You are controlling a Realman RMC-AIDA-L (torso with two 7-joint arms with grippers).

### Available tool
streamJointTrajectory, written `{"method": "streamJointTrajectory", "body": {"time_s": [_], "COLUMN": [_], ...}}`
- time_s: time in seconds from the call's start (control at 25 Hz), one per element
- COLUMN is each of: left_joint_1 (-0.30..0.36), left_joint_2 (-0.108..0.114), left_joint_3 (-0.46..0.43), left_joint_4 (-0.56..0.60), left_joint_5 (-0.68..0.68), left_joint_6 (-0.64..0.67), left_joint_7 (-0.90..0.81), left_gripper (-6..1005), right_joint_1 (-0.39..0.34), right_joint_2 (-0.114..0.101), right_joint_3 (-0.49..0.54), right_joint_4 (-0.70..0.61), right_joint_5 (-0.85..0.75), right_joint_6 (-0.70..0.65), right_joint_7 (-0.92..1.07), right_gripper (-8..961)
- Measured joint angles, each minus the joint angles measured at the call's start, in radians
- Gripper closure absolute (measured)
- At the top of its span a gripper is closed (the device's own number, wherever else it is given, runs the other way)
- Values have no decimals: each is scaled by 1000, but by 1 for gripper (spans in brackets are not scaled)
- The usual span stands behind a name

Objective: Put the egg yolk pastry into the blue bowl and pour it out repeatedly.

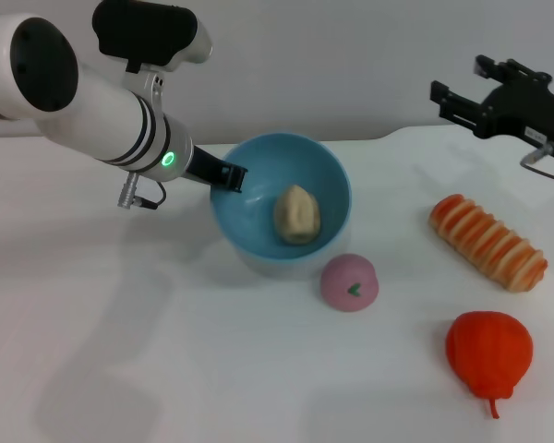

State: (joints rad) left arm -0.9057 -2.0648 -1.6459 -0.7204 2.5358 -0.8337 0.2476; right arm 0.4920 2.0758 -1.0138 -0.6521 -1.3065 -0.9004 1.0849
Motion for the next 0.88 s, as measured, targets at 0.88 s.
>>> {"method": "streamJointTrajectory", "body": {"time_s": [0.88], "left_joint_1": [-7], "left_joint_2": [-1], "left_joint_3": [168], "left_joint_4": [-174], "left_joint_5": [6], "left_joint_6": [282], "left_joint_7": [3], "left_gripper": [999], "right_joint_1": [-172], "right_joint_2": [0], "right_joint_3": [-8], "right_joint_4": [445], "right_joint_5": [642], "right_joint_6": [-294], "right_joint_7": [-653], "right_gripper": [224]}}
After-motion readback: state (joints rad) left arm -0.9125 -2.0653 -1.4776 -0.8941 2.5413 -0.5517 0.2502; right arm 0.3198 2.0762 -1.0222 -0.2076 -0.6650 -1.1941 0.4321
